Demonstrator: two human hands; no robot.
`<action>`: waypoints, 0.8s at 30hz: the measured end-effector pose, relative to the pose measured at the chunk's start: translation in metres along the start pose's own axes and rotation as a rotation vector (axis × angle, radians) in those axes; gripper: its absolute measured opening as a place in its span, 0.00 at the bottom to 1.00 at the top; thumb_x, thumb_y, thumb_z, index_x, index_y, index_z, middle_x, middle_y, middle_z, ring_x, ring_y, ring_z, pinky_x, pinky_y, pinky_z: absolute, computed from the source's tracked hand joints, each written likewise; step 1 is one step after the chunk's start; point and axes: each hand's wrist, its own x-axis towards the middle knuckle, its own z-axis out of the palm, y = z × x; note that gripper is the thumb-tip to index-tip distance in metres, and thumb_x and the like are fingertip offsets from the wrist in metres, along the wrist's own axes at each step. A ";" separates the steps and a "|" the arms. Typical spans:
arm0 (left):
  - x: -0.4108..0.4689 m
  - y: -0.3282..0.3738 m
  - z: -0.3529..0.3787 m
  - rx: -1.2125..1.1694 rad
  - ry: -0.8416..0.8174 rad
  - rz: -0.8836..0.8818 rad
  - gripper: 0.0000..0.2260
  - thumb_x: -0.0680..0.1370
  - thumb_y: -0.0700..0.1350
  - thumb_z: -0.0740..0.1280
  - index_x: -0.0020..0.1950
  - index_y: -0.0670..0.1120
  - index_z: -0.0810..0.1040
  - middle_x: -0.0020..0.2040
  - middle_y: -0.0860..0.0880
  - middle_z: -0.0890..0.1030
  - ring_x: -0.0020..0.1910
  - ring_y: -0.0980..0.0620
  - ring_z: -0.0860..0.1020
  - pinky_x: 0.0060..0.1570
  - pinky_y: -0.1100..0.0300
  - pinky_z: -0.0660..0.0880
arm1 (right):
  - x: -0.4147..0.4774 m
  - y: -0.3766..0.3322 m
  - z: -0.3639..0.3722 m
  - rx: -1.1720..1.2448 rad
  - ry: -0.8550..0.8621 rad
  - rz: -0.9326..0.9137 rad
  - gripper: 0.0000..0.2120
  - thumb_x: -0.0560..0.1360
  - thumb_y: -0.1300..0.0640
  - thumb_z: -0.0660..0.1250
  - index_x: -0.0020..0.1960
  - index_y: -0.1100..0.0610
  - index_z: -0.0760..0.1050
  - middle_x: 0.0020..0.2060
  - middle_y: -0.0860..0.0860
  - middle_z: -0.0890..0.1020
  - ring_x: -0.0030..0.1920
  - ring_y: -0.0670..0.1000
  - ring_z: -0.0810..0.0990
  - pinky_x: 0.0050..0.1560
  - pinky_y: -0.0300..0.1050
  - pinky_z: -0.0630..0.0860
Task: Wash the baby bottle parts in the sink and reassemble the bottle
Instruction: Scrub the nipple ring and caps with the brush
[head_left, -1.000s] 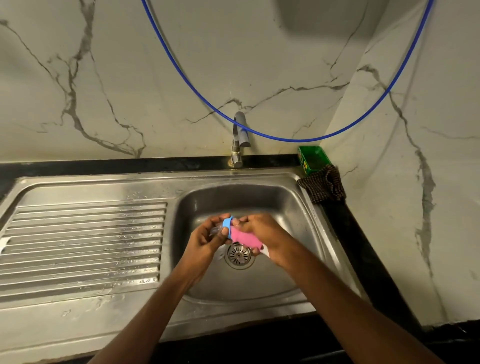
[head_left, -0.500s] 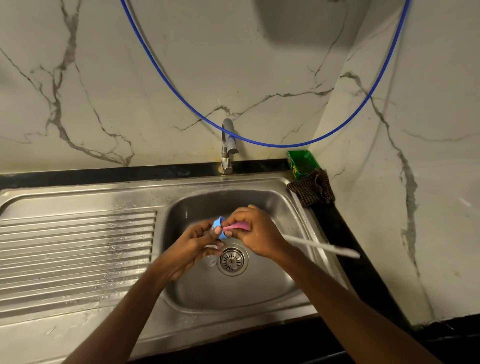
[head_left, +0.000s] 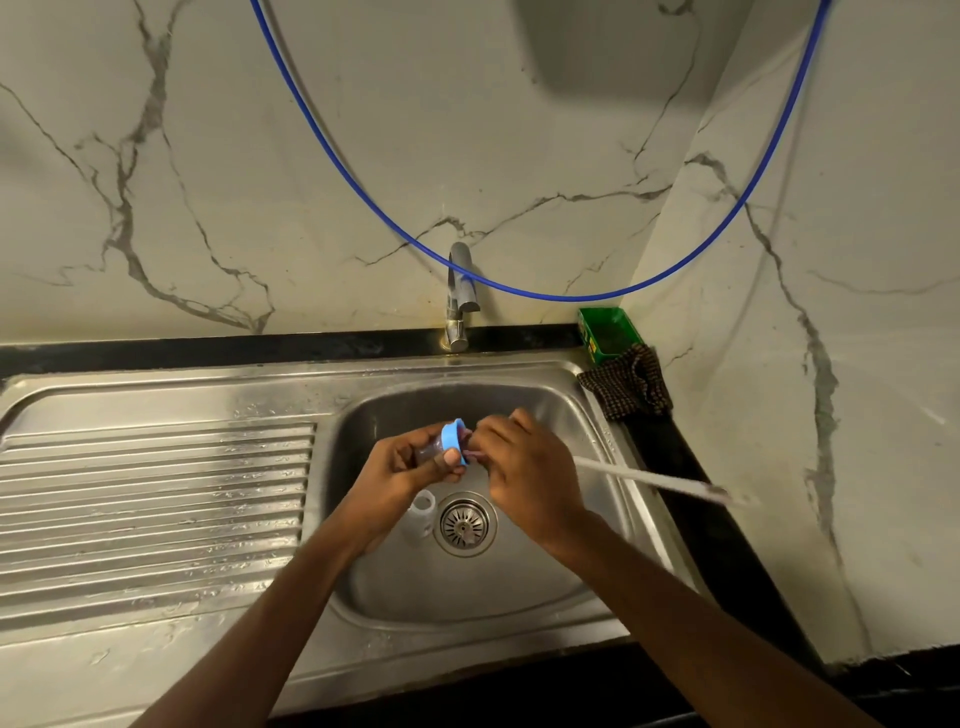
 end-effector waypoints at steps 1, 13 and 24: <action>-0.001 -0.001 0.001 0.028 -0.003 0.008 0.16 0.76 0.40 0.68 0.65 0.42 0.77 0.54 0.44 0.84 0.55 0.47 0.82 0.54 0.58 0.78 | 0.000 -0.003 0.001 0.040 -0.018 0.056 0.05 0.68 0.62 0.69 0.44 0.55 0.77 0.40 0.48 0.80 0.41 0.50 0.75 0.33 0.45 0.73; -0.004 -0.013 0.009 0.134 0.070 0.092 0.22 0.74 0.35 0.71 0.68 0.43 0.75 0.58 0.48 0.83 0.59 0.49 0.81 0.60 0.56 0.77 | 0.006 -0.004 -0.010 0.390 -0.150 0.335 0.04 0.71 0.61 0.68 0.45 0.55 0.77 0.39 0.49 0.80 0.40 0.50 0.78 0.33 0.42 0.74; 0.009 0.002 -0.006 -0.015 -0.017 -0.073 0.17 0.77 0.44 0.66 0.65 0.43 0.75 0.58 0.43 0.82 0.59 0.44 0.80 0.56 0.55 0.79 | 0.023 0.006 -0.016 0.643 -0.149 0.308 0.07 0.69 0.60 0.74 0.47 0.56 0.82 0.42 0.49 0.83 0.43 0.48 0.80 0.43 0.39 0.76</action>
